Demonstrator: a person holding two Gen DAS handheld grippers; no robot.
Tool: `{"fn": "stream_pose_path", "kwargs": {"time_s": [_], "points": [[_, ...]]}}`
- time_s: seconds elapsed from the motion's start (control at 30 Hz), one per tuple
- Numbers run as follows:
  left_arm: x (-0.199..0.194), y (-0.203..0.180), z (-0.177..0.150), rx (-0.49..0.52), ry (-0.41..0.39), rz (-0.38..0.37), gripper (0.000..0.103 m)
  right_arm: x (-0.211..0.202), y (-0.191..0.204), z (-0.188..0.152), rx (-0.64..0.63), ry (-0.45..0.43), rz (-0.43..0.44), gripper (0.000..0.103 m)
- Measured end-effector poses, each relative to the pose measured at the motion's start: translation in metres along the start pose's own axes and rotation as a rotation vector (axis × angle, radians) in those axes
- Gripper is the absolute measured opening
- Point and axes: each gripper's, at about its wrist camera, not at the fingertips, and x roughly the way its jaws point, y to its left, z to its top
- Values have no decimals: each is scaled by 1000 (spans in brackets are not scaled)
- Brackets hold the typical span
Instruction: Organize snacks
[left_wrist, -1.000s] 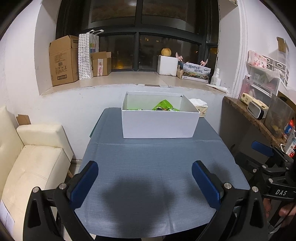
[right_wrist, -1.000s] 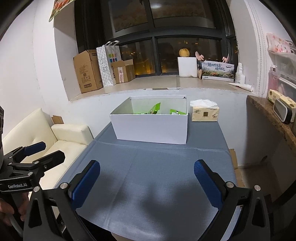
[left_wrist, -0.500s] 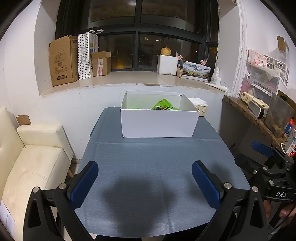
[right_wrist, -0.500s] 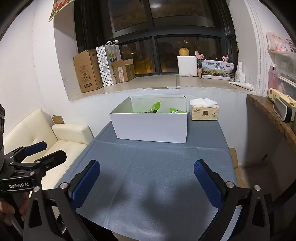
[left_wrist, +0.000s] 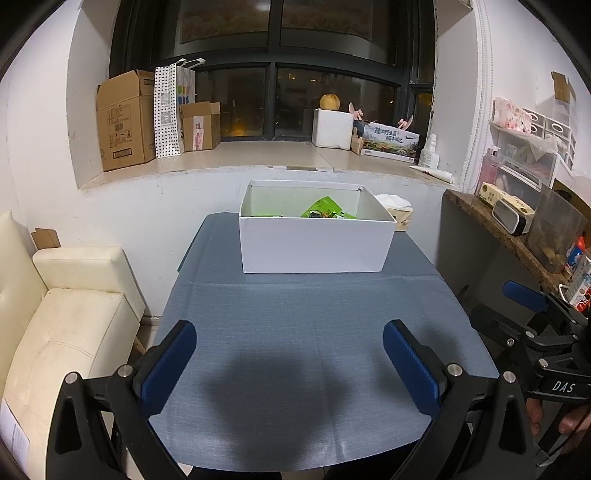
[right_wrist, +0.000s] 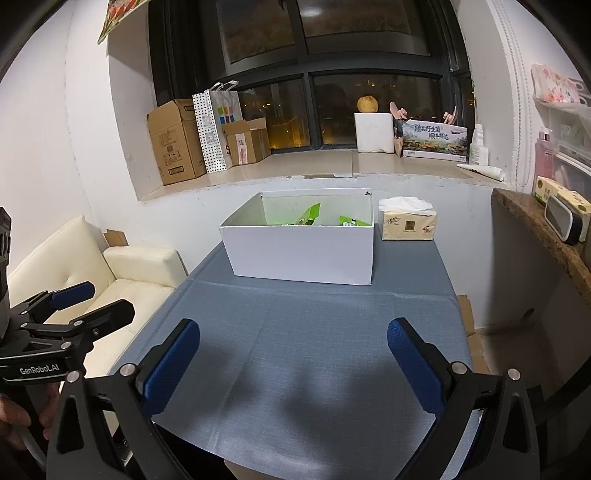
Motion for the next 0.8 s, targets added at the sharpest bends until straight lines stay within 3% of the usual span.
{"fn": "stream_pose_path", "kwargs": {"time_s": [0.8], "points": [[-1, -3, 0, -2, 3, -6, 103, -2, 0, -1, -5, -3, 10, 103]]}}
